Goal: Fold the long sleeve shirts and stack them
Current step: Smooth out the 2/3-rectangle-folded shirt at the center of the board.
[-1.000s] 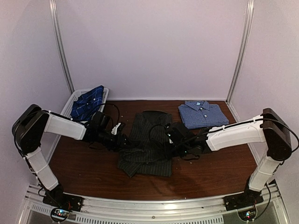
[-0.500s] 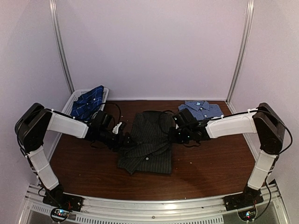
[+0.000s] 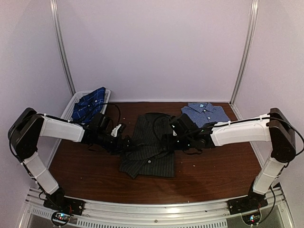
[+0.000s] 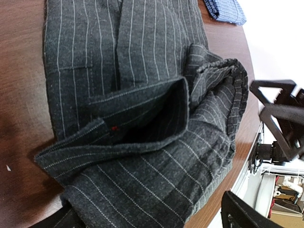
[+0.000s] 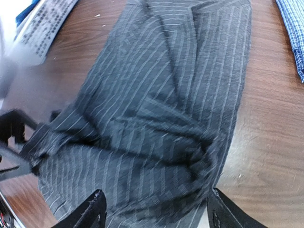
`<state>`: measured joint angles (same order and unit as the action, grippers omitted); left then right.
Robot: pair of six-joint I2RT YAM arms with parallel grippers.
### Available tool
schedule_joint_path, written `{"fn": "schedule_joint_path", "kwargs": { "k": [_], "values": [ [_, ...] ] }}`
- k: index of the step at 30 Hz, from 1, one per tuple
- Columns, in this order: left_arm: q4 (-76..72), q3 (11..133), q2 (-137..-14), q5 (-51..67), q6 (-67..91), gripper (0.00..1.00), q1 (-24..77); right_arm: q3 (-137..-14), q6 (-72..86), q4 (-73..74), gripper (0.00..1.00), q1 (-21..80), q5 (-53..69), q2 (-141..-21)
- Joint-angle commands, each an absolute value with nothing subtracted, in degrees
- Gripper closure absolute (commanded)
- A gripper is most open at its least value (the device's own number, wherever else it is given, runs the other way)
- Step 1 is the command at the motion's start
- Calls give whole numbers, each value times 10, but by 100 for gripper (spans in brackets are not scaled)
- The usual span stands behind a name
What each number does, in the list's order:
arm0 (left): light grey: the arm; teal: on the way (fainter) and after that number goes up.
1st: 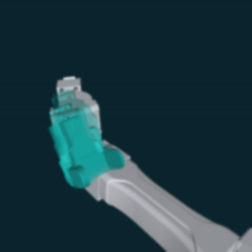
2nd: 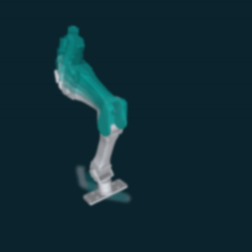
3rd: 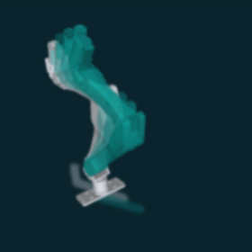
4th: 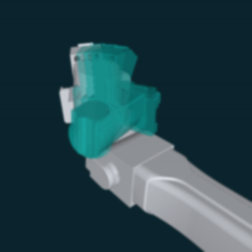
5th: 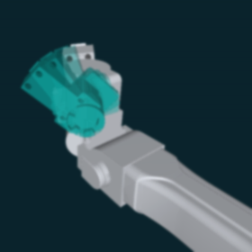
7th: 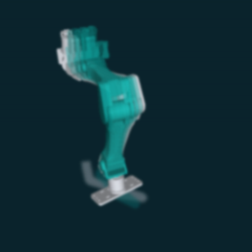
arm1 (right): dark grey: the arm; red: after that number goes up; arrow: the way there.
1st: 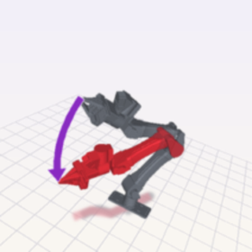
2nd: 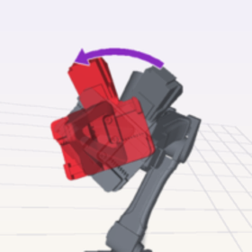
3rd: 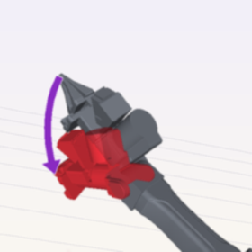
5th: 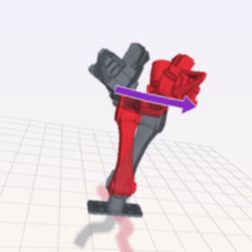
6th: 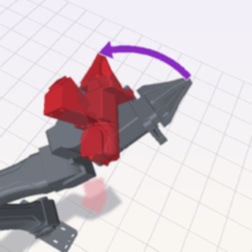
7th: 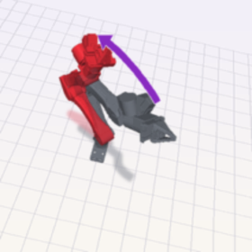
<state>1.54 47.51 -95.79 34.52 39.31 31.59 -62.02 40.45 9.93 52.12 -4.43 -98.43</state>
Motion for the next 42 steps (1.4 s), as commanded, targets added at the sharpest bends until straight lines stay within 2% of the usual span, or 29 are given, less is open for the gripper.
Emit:
{"fn": "schedule_joint_path", "kwargs": {
  "k": [1,8,17,23,30,35,40,42],
  "values": [
    [4,468,-946,364,385,7,313,-642,368,144,26,583,-119,-960],
    [-42,460,-953,405,433,9,313,-674,343,154,27,698,-131,-1001],
    [-97,445,-958,421,509,12,313,-828,293,228,36,806,-189,-1171],
    [-96,447,-961,420,511,12,313,-915,312,317,44,816,-272,-1253],
    [-94,448,-962,420,511,12,313,-977,337,380,50,823,-350,-1305],
    [-94,448,-963,420,509,12,313,-991,335,378,58,826,-359,-1303],
    [-89,449,-961,417,504,12,313,-994,326,364,72,822,-357,-1284],
    [-88,451,-961,417,503,12,313,-992,321,352,74,817,-346,-1276]
  ]
}}
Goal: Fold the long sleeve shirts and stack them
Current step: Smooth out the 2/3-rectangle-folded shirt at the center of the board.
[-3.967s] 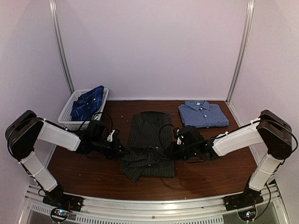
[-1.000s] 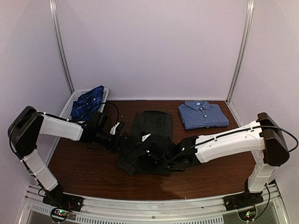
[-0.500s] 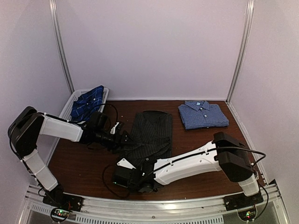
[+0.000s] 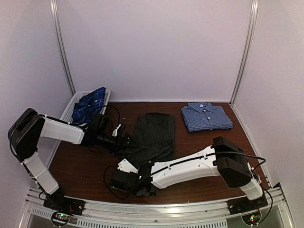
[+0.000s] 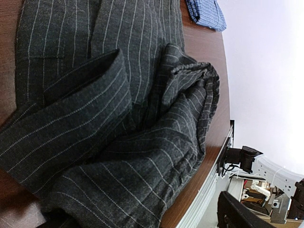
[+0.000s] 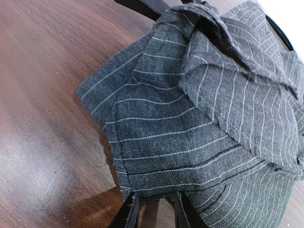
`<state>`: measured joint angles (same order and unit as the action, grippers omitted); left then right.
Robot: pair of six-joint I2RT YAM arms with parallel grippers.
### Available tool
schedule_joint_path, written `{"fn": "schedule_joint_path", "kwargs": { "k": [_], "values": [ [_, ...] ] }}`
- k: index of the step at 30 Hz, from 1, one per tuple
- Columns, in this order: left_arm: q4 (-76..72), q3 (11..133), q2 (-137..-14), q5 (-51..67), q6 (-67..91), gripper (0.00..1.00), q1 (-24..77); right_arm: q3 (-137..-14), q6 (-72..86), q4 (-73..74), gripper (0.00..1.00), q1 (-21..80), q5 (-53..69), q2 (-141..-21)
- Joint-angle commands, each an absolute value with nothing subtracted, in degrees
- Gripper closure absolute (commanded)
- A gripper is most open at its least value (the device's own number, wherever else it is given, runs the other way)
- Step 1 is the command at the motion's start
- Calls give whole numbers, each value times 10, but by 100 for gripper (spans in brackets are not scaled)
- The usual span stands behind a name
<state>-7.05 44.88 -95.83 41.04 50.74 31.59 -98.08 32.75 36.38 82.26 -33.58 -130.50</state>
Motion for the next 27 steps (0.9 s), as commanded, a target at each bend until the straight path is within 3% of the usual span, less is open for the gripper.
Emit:
{"fn": "schedule_joint_path", "kwargs": {
  "k": [1,13,17,22,27],
  "values": [
    [-88,452,-961,417,503,12,313,-992,320,347,75,814,-341,-1274],
    [-79,458,-959,416,494,11,313,-954,329,274,95,763,-275,-1234],
    [-73,458,-955,414,486,11,313,-925,345,245,97,740,-221,-1207],
    [-71,459,-953,414,484,11,313,-825,376,169,73,713,-135,-1133],
    [-70,462,-955,415,484,11,313,-714,426,71,60,683,-38,-1065]
  ]
}}
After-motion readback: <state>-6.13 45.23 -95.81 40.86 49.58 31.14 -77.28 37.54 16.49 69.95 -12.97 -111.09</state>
